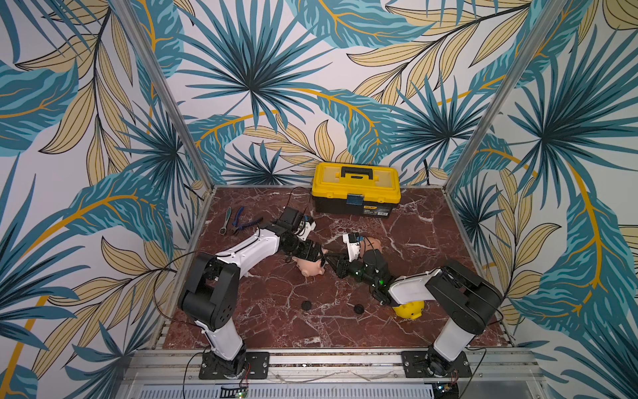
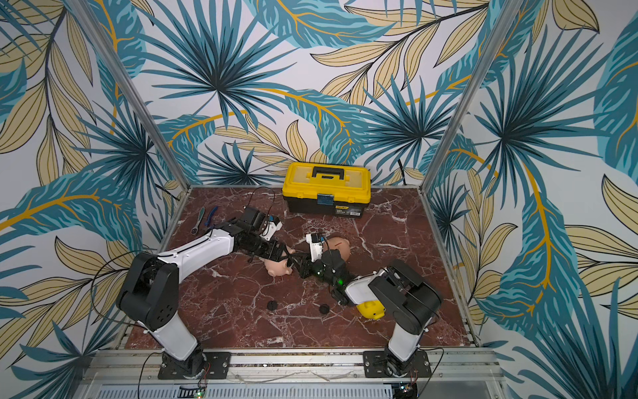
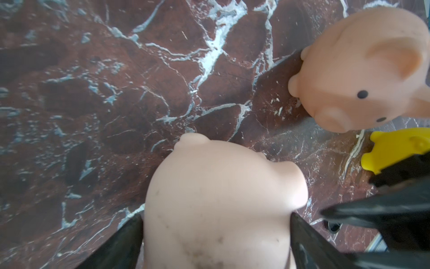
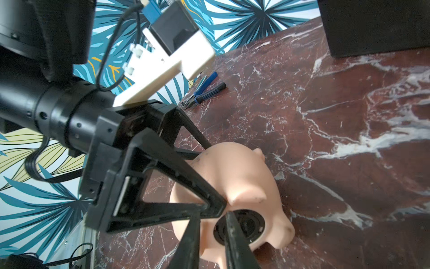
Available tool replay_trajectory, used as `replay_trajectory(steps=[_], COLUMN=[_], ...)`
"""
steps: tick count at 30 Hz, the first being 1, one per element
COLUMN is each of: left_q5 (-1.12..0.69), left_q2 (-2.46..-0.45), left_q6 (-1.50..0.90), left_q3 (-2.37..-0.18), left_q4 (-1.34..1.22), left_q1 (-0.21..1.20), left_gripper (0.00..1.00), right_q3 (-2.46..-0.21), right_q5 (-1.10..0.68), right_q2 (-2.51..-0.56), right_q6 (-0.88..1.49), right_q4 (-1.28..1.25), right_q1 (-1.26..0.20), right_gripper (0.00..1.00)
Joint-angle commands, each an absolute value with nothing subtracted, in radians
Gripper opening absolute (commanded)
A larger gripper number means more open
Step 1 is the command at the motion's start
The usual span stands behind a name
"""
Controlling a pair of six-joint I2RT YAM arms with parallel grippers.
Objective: Close piggy banks
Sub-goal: Adjust the piggy bank at the center of the board.
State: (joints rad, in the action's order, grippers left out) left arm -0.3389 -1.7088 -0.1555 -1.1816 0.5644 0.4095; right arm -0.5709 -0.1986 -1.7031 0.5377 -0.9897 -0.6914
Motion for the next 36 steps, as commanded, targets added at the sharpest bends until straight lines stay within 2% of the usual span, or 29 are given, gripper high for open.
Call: replay_trajectory(steps=[1,8,20,36], left_q5=[-0.233,-0.214,-0.062,-0.132], left_q2=[-1.68,-1.676,-1.703,-1.67], left_q6=[-0.198,-0.25,-0.351,-0.332], left_q3=[-1.136,-1.135,-1.165,-1.229], left_q4=[0.55,0.512,0.495,0.539], left_q1=[0.38,0.357,0.302,0.299], left_gripper=[0.95,0.95,0.95,0.99], right_q3=[-0.574,-0.579,-0.584,-0.598], right_q5=[-0.173,-0.149,-0.102,-0.08], right_q2=[-1.664,-1.574,-1.438,-1.373], right_q6=[0.451,0.415,0.386,0.371], right_q4=[-0.856,-0.72,-0.568,-0.472], right_q1=[-0.688,-0.685,-0.68,-0.669], right_gripper=[0.22,0.23,0.23,0.23])
